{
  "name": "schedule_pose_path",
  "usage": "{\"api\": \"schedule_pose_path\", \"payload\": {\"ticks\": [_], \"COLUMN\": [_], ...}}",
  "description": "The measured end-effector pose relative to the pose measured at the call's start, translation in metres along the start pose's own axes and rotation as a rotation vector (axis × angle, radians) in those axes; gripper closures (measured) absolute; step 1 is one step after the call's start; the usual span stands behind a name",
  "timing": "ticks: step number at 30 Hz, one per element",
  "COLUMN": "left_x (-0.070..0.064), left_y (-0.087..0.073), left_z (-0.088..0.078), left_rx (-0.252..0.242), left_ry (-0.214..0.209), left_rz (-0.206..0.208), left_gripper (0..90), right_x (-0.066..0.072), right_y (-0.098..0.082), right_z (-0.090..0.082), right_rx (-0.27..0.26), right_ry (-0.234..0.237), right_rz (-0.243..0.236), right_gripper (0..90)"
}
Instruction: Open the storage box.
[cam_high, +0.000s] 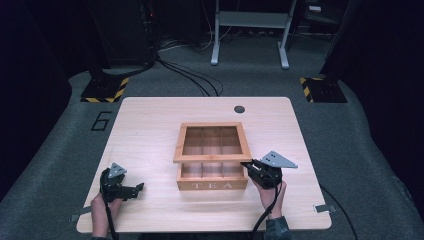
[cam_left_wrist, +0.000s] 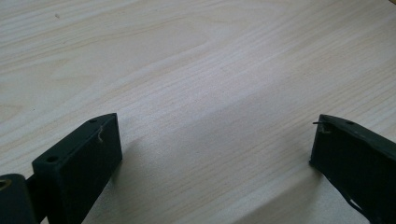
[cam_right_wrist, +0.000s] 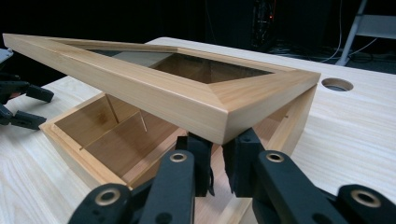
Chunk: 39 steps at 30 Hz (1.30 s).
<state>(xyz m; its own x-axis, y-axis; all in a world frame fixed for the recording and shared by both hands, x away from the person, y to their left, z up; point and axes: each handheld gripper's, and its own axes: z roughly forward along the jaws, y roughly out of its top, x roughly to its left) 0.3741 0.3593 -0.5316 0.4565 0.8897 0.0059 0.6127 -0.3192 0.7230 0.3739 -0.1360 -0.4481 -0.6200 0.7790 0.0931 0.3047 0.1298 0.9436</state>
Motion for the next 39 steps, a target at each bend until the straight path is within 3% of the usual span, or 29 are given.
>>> {"api": "schedule_pose_path", "payload": {"ticks": [11,39], "left_x": [0.0,0.0], "left_y": [0.0,0.0], "left_z": [0.001,0.0], "left_rx": [-0.007,-0.001], "left_ry": [0.003,-0.002], "left_rz": [-0.002,-0.003], "left_gripper": [1.8,1.8], "right_x": [-0.004,-0.018], "right_y": [0.019,0.054], "right_z": [0.007,0.028], "right_rx": [-0.007,-0.063], "right_ry": [-0.001,0.025], "right_rz": [-0.052,-0.093], "right_gripper": [88.3,89.0]}}
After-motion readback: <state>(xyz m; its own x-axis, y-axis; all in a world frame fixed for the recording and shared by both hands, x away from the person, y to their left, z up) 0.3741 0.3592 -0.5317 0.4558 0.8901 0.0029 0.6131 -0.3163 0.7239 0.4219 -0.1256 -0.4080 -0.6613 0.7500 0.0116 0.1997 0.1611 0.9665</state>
